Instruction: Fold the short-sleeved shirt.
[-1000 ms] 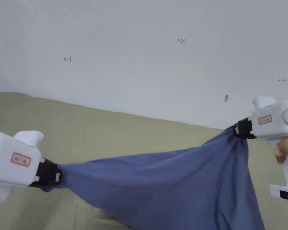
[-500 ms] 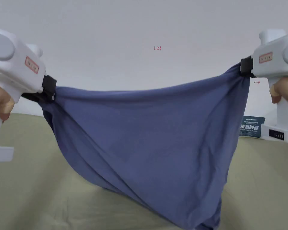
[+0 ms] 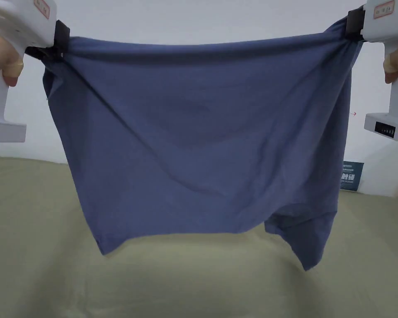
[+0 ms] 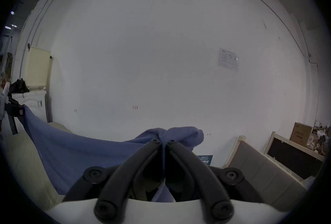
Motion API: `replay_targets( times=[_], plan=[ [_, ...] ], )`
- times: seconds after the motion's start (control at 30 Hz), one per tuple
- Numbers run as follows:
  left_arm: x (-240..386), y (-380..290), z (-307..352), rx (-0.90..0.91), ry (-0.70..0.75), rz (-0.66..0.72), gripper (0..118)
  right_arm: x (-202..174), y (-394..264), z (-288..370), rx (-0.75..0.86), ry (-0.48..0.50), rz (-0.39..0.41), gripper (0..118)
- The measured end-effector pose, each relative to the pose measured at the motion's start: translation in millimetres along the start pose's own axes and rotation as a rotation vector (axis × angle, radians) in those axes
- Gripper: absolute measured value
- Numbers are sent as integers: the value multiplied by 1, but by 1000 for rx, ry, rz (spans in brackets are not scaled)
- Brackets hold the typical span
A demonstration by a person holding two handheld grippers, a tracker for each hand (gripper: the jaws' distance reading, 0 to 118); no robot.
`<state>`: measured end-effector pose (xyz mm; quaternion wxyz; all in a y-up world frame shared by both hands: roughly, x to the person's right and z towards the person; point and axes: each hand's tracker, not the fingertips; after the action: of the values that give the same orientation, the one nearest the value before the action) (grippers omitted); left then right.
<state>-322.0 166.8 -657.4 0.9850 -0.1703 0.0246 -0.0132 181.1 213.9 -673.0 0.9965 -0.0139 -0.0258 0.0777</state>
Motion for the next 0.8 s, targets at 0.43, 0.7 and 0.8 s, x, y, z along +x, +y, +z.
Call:
replay_targets(
  times=[0.43,0.7,0.8],
  plan=[
    [-5,-89,9,-84,-70,-9,9,-5,-108,39,-140,39,-52,1],
    [-13,-182,17,-219,-142,6,9,-8,-193,103,-278,75,-51,1],
    [-17,-215,26,-259,-161,14,9,-8,-220,131,-329,85,-54,1]
  ],
)
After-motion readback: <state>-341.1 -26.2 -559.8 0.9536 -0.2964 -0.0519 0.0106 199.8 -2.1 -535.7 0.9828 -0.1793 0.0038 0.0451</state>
